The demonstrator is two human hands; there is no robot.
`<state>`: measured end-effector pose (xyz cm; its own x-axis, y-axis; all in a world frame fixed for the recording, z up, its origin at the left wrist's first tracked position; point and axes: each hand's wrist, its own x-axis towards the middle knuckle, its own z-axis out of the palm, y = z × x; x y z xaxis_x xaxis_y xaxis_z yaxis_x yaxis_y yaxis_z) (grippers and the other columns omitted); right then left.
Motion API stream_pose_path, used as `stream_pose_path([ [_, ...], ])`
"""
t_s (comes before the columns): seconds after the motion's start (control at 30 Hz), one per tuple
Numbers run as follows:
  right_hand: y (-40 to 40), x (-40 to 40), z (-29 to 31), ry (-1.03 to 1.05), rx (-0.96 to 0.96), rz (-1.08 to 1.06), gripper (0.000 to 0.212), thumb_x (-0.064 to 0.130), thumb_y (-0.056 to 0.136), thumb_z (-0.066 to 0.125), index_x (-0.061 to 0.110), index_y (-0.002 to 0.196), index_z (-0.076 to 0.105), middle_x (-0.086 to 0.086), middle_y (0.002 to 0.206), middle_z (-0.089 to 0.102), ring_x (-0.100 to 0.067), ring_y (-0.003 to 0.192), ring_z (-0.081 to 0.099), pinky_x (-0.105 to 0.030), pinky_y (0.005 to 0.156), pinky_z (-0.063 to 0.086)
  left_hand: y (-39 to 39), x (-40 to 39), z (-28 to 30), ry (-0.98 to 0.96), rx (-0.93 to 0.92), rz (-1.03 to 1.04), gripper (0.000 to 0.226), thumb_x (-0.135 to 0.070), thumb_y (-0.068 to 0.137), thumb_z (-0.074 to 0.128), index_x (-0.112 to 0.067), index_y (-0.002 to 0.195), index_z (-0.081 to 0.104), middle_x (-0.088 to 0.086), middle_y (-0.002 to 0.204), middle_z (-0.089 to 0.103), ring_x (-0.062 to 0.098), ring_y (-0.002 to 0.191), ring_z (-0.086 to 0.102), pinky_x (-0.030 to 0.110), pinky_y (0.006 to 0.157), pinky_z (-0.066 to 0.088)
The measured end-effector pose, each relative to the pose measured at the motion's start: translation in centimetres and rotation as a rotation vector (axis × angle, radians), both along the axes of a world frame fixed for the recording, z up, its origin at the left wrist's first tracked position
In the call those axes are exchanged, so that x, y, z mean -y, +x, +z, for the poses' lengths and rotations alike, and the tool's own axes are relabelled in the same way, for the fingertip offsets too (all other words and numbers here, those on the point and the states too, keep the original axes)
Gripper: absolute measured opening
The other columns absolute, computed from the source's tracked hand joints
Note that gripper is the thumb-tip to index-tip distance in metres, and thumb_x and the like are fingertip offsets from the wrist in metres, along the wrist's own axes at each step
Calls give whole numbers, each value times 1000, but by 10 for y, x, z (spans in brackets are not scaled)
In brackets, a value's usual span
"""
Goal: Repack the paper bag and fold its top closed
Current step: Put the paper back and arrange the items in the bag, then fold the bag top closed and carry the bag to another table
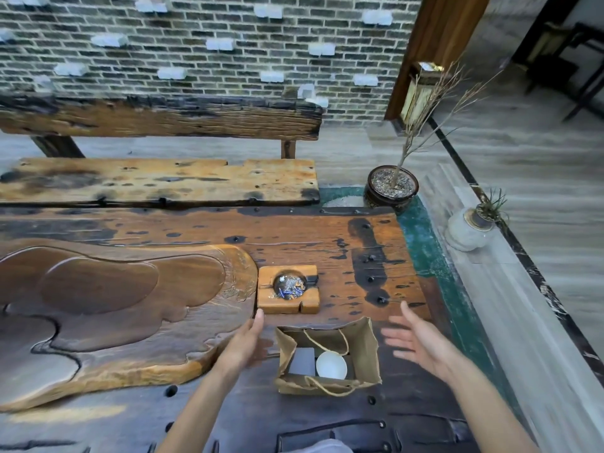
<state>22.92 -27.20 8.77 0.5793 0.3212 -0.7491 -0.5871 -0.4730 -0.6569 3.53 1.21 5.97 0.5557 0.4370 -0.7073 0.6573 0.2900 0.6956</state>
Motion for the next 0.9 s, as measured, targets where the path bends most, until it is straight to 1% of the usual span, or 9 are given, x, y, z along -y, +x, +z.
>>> stream_pose_path([
  [0.1, -7, -12, -36, -111, -159, 25, 95, 81, 78, 41, 26, 154, 26, -21, 155, 38, -36, 141, 39, -56, 111, 36, 6, 8, -22, -197, -39, 37, 71, -78, 85, 25, -23, 112, 60, 18, 105, 73, 34, 95, 67, 47, 92, 51],
  [0.23, -13, -25, -69, -149, -248, 32, 90, 90, 73, 33, 28, 137, 50, -18, 123, 69, -33, 114, 64, -49, 99, 46, 8, 16, -44, -379, -10, 12, 92, -92, 69, 27, -18, 110, 63, 19, 99, 70, 30, 89, 60, 41, 77, 47],
  [0.33, -17, -36, -64, -127, -281, 95, 64, 80, 87, 25, 27, 103, 56, -20, 101, 72, -29, 88, 65, -48, 102, 41, 13, 19, -49, -381, -13, -33, 83, -80, 84, 18, -16, 108, 66, 17, 93, 74, 30, 91, 62, 37, 77, 47],
  [0.47, -19, -37, -63, -112, -274, 90, 51, 61, 92, 48, 14, 105, 62, -18, 95, 74, -31, 91, 68, -47, 84, 54, 12, 18, -48, -358, -50, -106, 41, -51, 98, 38, -18, 100, 61, 3, 66, 72, 17, 60, 58, 23, 53, 40],
  [0.57, -17, -32, -70, -65, -250, 34, 28, 27, 92, 66, 1, 98, 66, -24, 91, 76, -30, 75, 72, -37, 66, 59, 6, 11, -59, -331, -33, -78, 15, -21, 96, 54, -11, 104, 62, 8, 86, 73, 17, 73, 66, 26, 57, 52],
  [0.63, -17, -27, -78, -55, -195, 15, 30, 8, 86, 72, -10, 109, 64, -29, 106, 72, -31, 85, 72, -33, 62, 60, 1, 8, -69, -299, 4, -51, 13, -8, 92, 61, -8, 105, 64, 9, 95, 71, 15, 77, 69, 28, 61, 57],
  [0.7, -19, -23, -85, -87, -132, 27, 40, -3, 81, 74, -9, 118, 61, -29, 117, 67, -27, 93, 69, -28, 63, 59, -2, 9, -76, -277, 23, -40, 15, 2, 88, 64, -3, 101, 66, 11, 98, 69, 17, 80, 67, 34, 75, 59],
  [0.83, -27, -22, -86, -166, 3, 206, 36, -9, 79, 71, 8, 111, 71, -19, 120, 69, -25, 111, 66, -32, 96, 53, -5, 13, -81, -120, 8, -96, 22, 13, 86, 60, -3, 98, 68, 10, 96, 65, 19, 88, 61, 19, 68, 54],
  [0.9, -32, -22, -86, -204, 111, 275, 34, -6, 77, 74, 14, 105, 75, -12, 118, 70, -19, 112, 64, -30, 99, 50, -5, 16, -85, -26, -9, -144, 25, 11, 83, 65, -12, 88, 72, 8, 95, 66, 23, 96, 61, 20, 75, 52],
])
